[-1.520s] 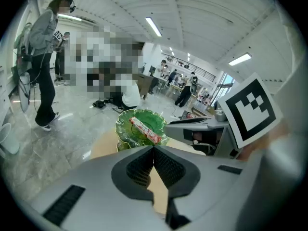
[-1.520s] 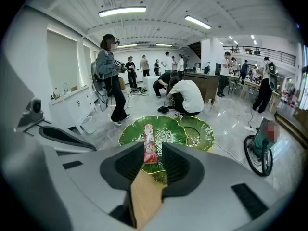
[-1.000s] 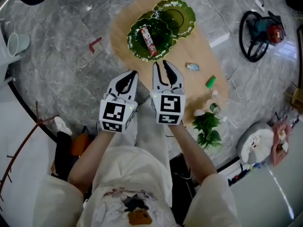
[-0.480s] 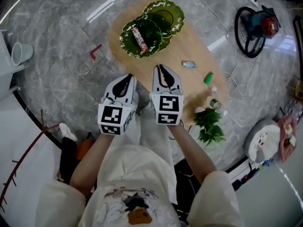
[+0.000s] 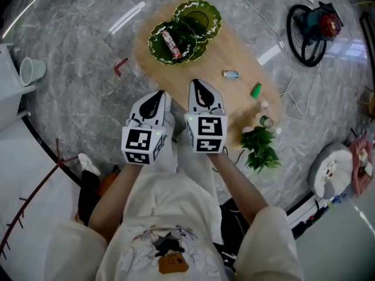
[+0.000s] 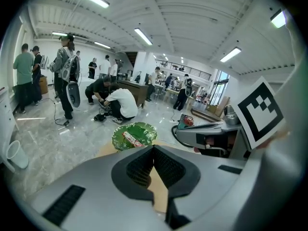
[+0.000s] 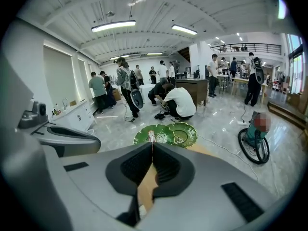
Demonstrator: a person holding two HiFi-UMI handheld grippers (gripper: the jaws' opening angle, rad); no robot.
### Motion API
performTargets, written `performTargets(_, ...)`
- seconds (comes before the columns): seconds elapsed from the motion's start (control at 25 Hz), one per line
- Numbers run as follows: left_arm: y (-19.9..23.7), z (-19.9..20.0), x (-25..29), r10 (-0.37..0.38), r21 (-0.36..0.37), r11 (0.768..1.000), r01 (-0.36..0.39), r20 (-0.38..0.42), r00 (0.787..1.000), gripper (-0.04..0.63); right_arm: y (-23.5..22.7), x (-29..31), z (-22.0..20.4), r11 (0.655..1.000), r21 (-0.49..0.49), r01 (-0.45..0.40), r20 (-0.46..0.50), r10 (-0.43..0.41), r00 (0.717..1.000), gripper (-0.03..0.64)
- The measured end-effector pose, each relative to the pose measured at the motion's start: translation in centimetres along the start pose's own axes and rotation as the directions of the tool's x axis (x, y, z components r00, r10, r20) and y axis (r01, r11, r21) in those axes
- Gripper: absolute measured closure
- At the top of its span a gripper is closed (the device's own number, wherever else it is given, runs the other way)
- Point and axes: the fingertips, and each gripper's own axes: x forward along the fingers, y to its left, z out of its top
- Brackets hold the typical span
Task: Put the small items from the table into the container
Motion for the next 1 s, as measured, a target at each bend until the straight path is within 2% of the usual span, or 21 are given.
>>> performTargets(0.52,-4.5,1.5,-3.2,0.009,0.048,0.999,-0.01,0.033,0.999,0.588,0.4,-6.7,2.0,0.999,-0.006,-0.048,0.068,0.049,0.997,0.61)
performTargets(1.0,-7.2,2.1,-6.2,0.023,0.053,0.998,-0.027,0.066,0.998,0.588,0.4,-11.8,2.3,0.999,0.012,-0.042,0.13,0.04,0.991,0.609)
